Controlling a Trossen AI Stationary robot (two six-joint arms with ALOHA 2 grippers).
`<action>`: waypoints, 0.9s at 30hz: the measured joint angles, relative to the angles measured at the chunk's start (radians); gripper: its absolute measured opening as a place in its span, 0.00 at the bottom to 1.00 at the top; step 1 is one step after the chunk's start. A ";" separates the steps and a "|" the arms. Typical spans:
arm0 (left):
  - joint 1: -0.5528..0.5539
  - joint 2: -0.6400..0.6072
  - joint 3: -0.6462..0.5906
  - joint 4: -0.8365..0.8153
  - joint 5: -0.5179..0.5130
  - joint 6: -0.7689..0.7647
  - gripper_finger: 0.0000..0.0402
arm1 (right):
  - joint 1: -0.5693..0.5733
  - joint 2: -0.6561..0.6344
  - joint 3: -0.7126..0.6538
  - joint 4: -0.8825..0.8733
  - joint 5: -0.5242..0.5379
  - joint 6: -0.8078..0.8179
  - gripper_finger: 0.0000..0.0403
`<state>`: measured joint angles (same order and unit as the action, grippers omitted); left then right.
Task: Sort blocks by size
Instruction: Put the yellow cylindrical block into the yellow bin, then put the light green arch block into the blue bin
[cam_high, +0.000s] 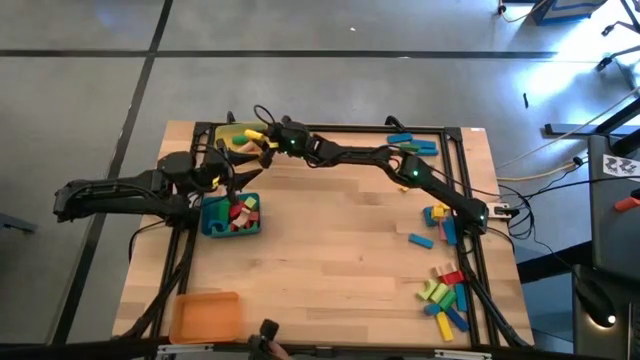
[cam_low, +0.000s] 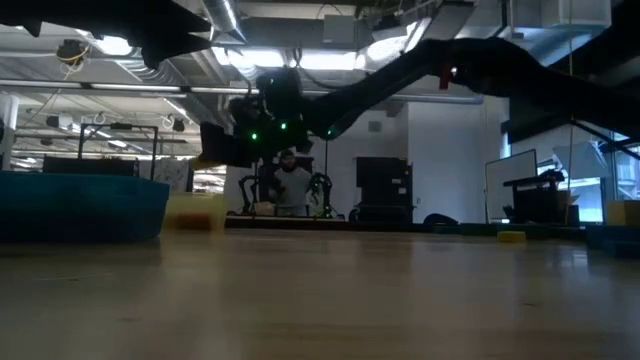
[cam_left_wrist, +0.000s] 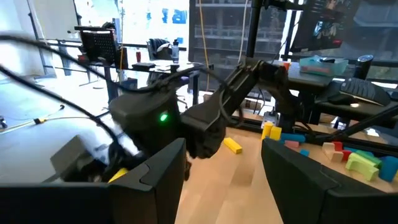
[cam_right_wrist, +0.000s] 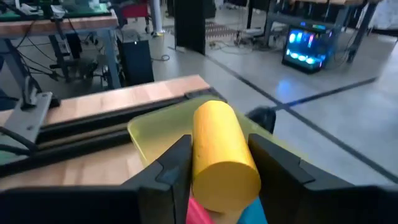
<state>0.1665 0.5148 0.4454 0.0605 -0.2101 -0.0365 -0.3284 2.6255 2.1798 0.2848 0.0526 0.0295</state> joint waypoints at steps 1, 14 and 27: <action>0.000 0.000 0.000 -0.002 0.000 0.000 0.49 | -0.002 0.009 0.002 -0.001 -0.002 0.012 0.35; 0.000 0.000 0.000 -0.024 0.000 -0.001 0.49 | -0.012 0.027 0.002 -0.053 -0.008 0.100 0.51; 0.000 0.000 0.000 -0.056 0.000 -0.016 0.49 | -0.011 -0.188 0.005 -0.457 -0.065 -0.038 0.58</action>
<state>0.1661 0.5148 0.4452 0.0047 -0.2096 -0.0523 -0.3397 2.4371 2.1849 -0.1722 -0.0120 -0.0089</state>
